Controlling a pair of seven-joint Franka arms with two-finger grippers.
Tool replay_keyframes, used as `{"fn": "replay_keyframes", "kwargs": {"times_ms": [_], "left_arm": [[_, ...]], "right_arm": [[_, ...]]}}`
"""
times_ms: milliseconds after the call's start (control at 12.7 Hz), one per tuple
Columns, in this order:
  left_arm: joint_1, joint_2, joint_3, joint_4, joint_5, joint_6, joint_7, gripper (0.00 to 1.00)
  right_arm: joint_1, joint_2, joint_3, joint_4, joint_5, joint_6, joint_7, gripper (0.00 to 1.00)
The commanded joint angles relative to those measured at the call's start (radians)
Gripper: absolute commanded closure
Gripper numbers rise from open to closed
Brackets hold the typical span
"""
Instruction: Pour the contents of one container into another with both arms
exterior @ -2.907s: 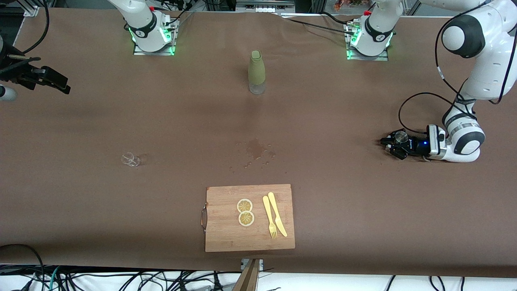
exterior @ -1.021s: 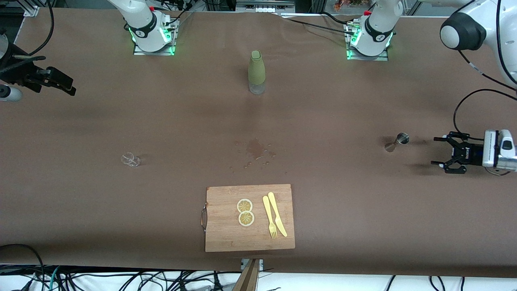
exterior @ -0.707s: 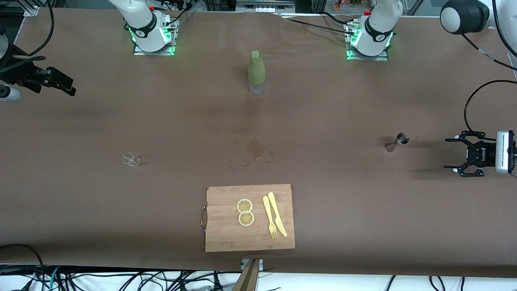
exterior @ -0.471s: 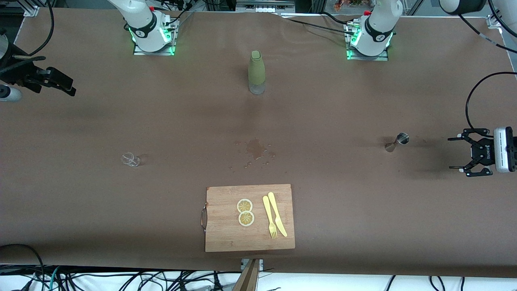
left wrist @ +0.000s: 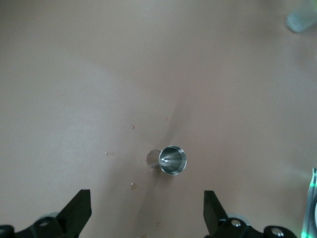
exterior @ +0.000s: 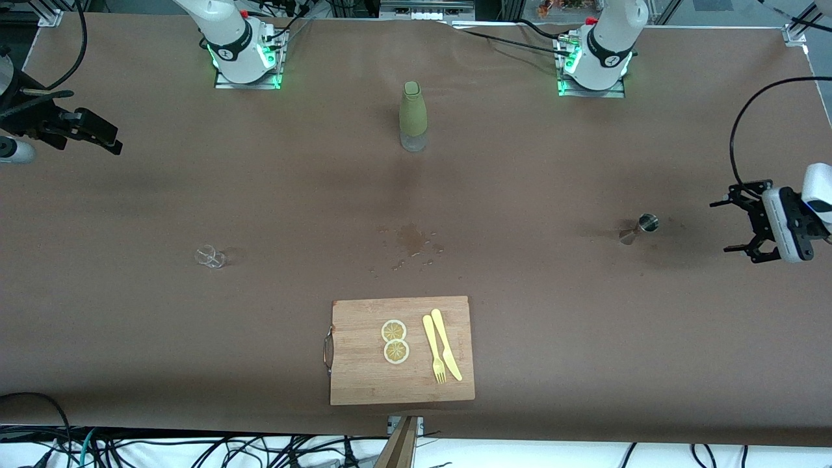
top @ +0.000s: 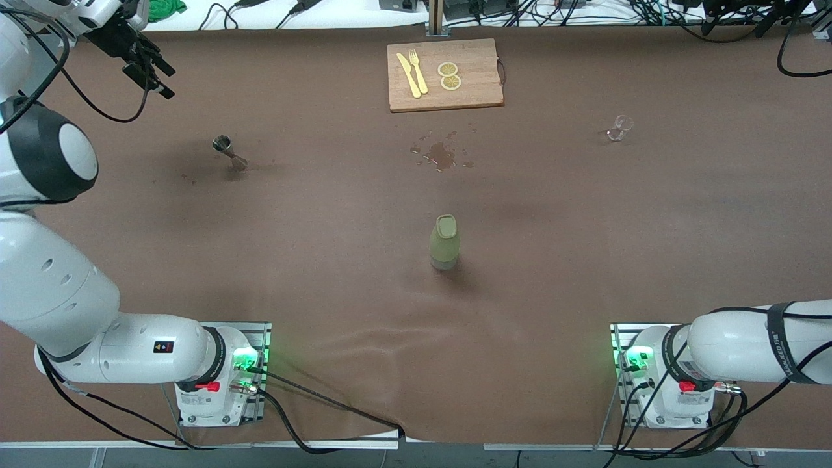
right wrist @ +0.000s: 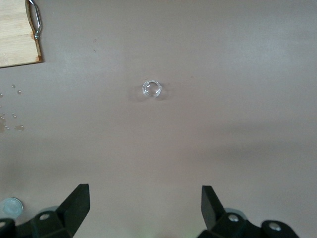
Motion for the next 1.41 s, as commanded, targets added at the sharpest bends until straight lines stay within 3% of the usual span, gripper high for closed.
{"fn": "replay_keyframes", "kwargs": {"times_ms": [0, 236, 550, 864, 1100, 1336], "left_arm": [[-0.058, -0.14, -0.001, -0.159, 0.087, 0.082, -0.236, 0.0], [-0.093, -0.224, -0.02, -0.205, 0.176, 0.082, -0.632, 0.0], [-0.093, -0.282, -0.111, -0.216, 0.267, 0.082, -1.069, 0.0], [-0.093, -0.299, -0.179, -0.166, 0.387, 0.036, -1.252, 0.0], [-0.093, -0.29, -0.208, -0.081, 0.395, -0.085, -1.339, 0.0], [-0.093, -0.289, -0.208, -0.047, 0.395, -0.124, -1.347, 0.0]], "right_arm": [[-0.003, 0.001, 0.003, 0.013, 0.015, -0.004, -0.001, 0.0], [-0.002, 0.001, 0.004, 0.013, 0.015, -0.004, 0.001, 0.0], [-0.002, 0.001, 0.004, 0.013, 0.015, -0.006, -0.001, 0.0], [-0.002, 0.001, 0.004, 0.013, 0.015, -0.008, -0.002, 0.0], [-0.003, 0.001, 0.003, 0.013, 0.015, -0.008, -0.004, 0.0], [-0.002, 0.001, 0.004, 0.013, 0.015, -0.004, -0.002, 0.0]]}}
